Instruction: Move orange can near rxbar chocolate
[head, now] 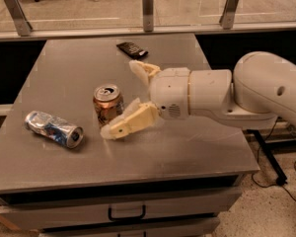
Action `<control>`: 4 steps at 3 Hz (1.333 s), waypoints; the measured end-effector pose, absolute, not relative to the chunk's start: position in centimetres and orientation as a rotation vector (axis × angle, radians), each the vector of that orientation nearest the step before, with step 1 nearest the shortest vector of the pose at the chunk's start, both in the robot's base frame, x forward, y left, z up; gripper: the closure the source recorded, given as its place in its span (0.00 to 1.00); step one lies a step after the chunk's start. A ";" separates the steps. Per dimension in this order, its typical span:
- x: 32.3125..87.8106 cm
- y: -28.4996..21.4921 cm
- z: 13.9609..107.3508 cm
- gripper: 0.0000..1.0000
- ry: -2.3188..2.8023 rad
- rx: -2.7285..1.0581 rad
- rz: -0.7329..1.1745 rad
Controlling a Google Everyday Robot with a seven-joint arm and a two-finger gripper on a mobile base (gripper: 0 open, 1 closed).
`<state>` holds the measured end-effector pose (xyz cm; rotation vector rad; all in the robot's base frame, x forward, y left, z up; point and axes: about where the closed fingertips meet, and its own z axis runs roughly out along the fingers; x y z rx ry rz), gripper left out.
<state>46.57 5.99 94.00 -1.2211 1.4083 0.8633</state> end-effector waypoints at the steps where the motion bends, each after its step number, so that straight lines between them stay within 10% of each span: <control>1: 48.6 7.9 93.5 0.00 1.368 -1.157 0.875; 4: 48.8 10.9 89.4 0.65 1.345 -1.185 0.898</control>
Offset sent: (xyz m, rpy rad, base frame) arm 0.0283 0.0668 -0.0511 0.0790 0.0140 0.0277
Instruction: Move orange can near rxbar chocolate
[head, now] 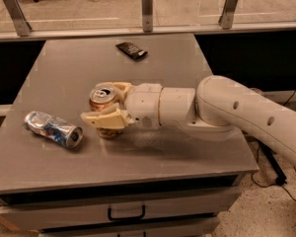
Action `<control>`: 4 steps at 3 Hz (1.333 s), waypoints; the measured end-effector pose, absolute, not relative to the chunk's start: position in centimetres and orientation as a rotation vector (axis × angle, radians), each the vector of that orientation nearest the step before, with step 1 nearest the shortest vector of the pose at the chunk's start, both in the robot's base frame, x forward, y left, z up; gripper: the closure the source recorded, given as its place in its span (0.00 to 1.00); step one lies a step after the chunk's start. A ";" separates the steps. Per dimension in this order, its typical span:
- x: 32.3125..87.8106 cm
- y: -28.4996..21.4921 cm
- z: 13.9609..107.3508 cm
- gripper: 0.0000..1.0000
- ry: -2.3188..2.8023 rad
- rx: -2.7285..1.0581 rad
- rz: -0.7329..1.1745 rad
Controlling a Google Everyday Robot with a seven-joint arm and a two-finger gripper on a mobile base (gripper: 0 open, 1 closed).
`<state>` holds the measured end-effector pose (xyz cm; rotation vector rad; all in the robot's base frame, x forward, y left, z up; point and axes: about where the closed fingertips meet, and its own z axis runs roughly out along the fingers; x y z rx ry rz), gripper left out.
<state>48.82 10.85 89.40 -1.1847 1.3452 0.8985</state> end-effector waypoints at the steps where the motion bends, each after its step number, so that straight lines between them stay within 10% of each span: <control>1: 50.9 7.8 90.3 0.87 1.368 -1.162 0.827; 4: 63.3 -4.2 89.6 1.00 1.462 -0.836 0.651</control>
Offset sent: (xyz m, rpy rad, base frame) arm 0.1070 -0.1713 -0.0004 -0.0384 -0.0256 -0.3500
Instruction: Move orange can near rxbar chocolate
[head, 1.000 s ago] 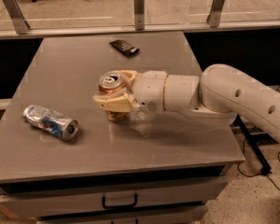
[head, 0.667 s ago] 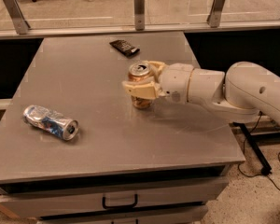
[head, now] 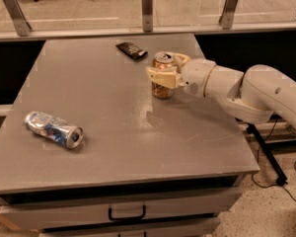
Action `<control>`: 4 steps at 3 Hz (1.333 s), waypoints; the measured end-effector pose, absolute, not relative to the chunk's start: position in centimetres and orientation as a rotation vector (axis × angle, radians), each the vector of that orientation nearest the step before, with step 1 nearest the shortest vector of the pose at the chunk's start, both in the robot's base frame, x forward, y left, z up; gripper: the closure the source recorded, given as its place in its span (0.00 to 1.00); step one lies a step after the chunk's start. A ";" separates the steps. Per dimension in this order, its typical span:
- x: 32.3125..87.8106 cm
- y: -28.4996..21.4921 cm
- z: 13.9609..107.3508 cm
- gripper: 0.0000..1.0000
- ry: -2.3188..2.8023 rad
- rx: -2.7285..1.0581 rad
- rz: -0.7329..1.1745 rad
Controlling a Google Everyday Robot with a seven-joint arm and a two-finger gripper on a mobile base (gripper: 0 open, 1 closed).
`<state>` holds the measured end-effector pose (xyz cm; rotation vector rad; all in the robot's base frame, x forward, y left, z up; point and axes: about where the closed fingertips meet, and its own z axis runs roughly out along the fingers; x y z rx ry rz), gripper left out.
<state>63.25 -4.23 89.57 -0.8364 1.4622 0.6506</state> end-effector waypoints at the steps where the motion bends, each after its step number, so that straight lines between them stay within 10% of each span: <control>1: 63.3 -4.2 89.7 1.00 1.462 -0.836 0.651; 4: 68.8 -4.0 93.5 1.00 1.435 -0.809 0.620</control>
Offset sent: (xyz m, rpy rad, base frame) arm 0.1215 -0.0122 0.0404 0.0698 -0.0229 -0.1133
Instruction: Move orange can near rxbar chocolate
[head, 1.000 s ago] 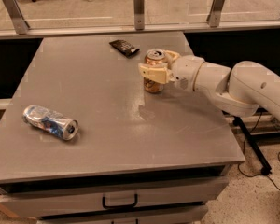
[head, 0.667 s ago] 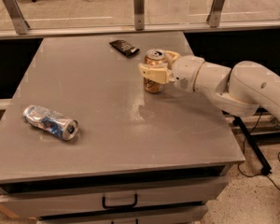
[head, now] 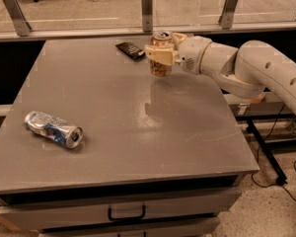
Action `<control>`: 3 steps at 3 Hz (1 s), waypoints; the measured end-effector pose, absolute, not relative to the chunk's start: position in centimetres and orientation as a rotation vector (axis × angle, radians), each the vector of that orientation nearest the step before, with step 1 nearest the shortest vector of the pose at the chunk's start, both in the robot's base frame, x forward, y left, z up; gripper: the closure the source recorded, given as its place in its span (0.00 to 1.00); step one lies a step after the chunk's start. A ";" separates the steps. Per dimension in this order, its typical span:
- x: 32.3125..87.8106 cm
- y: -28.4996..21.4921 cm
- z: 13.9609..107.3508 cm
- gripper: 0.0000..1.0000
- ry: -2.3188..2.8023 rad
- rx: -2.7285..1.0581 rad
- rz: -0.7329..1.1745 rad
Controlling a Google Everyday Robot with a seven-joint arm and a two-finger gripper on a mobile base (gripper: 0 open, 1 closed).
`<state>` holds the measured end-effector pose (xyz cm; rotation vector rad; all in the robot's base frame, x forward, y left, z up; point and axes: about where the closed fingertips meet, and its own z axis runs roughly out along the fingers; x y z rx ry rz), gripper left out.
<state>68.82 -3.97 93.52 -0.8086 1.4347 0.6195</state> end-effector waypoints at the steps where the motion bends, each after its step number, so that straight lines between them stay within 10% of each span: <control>1: 71.5 -4.0 93.8 1.00 1.429 -0.793 0.586; 2: 74.2 -3.4 93.7 1.00 1.414 -0.767 0.567; 3: 76.9 -2.3 91.9 0.74 1.439 -0.746 0.544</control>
Offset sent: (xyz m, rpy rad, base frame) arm 0.0882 0.0076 -0.0005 0.0242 -0.0598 -0.0956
